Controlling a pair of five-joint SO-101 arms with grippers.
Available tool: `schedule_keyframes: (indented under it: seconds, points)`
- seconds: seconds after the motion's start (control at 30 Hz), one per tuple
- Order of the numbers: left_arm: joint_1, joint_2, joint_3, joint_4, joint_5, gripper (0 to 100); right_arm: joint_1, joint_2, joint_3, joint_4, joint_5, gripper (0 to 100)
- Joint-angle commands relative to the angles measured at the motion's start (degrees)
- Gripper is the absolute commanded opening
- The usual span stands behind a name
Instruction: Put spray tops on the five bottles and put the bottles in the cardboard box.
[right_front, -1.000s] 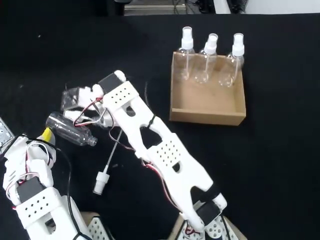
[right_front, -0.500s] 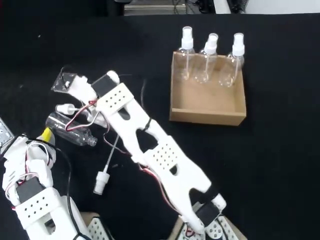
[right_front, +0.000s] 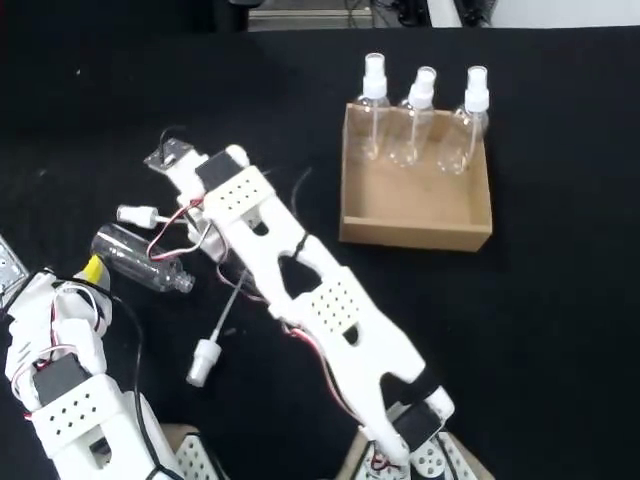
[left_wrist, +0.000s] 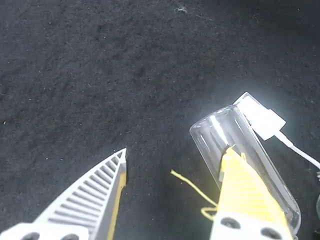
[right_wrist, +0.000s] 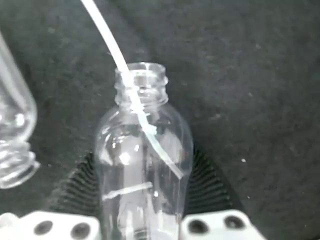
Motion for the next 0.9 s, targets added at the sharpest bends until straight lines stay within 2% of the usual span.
schedule_keyframes:
  seconds: [0.0,0.3,0.6,0.87]
  points:
    - [0.75,-0.26,-3.03,-0.09,0.44,28,2.64,-1.19,3.47,1.85,-0.70,1.1]
    - [0.75,-0.26,-2.86,-0.18,0.44,28,0.09,-6.64,1.80,1.76,-8.70,1.1]
    - [0.84,-0.26,-2.86,0.00,0.44,28,-0.53,-11.30,2.77,2.02,-12.66,1.1]
    - [3.47,-0.26,-2.77,0.00,0.18,28,-0.18,-30.37,23.69,1.14,-15.03,1.1]
